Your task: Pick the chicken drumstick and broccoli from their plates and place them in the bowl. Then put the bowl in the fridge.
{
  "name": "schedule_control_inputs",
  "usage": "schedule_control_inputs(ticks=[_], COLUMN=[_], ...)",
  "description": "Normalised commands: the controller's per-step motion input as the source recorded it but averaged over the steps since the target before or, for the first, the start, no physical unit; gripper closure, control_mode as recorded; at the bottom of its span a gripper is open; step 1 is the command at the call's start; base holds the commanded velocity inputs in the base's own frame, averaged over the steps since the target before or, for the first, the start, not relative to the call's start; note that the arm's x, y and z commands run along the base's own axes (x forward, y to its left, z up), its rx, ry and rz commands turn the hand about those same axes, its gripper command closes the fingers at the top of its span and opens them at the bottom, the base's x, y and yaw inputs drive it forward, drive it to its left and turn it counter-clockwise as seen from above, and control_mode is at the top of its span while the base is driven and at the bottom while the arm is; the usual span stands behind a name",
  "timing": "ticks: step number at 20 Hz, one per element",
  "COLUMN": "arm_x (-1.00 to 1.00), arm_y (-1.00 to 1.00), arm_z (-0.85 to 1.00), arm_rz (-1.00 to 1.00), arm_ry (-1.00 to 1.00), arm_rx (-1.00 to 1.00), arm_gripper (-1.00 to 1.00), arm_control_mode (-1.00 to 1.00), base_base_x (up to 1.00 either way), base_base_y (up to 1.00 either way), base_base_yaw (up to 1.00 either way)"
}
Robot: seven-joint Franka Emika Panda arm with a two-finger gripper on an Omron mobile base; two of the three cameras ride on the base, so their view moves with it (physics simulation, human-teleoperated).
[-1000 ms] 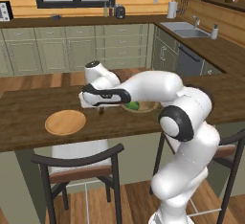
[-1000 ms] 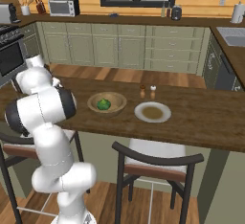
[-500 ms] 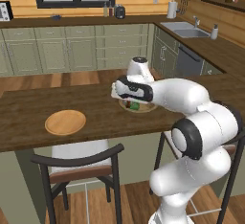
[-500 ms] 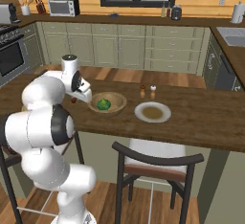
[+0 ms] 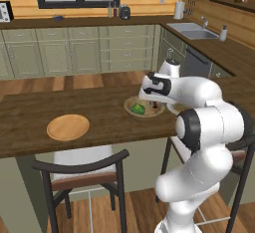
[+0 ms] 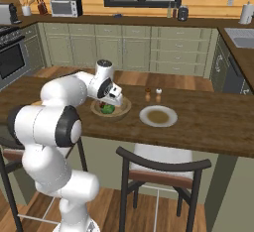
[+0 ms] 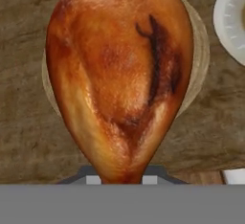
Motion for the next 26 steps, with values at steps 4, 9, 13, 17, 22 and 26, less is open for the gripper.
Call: schedule_control_inputs(ticks=[4,9,13,17,22,26], arm_x=[0.66,0.53,0.18,0.19,0.38,0.33], arm_y=[-0.66,-0.16,0.13,0.35,0.05,-0.05], arm_z=[-0.09,-0.34,-0.43,-0.49,-0.28,-0.12], arm_rz=[0.23,0.18,0.13,0.08,0.06,0.04], arm_ry=[0.02,0.01,0.04,0.06,0.03,0.02], arm_rx=[0.00,0.00,0.00,-0.02,-0.01,-0.01], arm_gripper=[1.00,1.00,1.00,1.00,1.00,1.00], arm_control_mode=[-1.00,-1.00,-1.00,-1.00,-1.00,-1.00], base_base_x=[0.00,0.00,0.00,0.00,0.00,0.00], base_base_y=[0.00,0.00,0.00,0.00,0.00,0.00], base_base_yaw=[0.00,0.00,0.00,0.00,0.00,0.00])
